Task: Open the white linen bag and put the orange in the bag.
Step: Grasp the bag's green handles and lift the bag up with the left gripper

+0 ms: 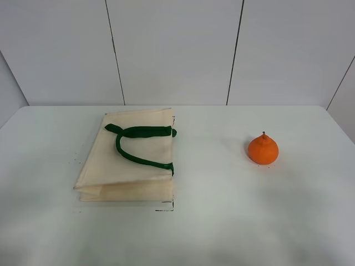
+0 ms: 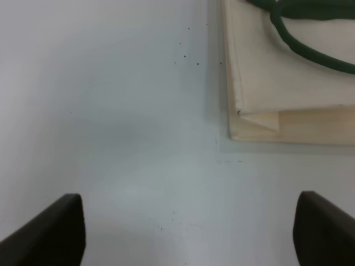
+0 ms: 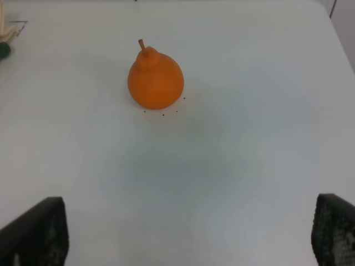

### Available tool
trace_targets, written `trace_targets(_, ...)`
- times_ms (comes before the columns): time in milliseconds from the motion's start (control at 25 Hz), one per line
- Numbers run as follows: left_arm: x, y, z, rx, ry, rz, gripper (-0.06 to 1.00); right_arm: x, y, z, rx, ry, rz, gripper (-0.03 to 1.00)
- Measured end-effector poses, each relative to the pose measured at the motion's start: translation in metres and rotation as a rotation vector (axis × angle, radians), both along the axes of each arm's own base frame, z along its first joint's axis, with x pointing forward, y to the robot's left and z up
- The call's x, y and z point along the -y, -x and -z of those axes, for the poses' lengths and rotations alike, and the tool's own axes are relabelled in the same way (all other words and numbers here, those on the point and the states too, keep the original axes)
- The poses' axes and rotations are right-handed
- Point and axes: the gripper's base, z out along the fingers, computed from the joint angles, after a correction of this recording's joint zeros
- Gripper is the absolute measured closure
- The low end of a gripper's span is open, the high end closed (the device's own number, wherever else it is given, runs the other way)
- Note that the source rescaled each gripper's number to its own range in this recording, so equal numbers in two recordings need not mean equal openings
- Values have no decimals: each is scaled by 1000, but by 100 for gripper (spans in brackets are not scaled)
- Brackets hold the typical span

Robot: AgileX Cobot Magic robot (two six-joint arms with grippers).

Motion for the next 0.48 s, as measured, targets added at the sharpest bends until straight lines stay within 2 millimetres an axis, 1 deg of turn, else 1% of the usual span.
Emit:
trace_targets(160, 0, 0, -1, 2, 0, 0, 0, 0, 0, 0, 0, 0, 0, 1)
trace_targets(280, 0, -1, -9, -11, 2, 0, 0, 0, 0, 0, 0, 0, 0, 1)
trace_targets(360, 1, -6, -19, -60, 11, 5, -2, 0, 0, 0, 0, 0, 0, 1)
trace_targets(480, 2, -26, -41, -140, 16, 15, -5, 0, 0, 0, 0, 0, 0, 1)
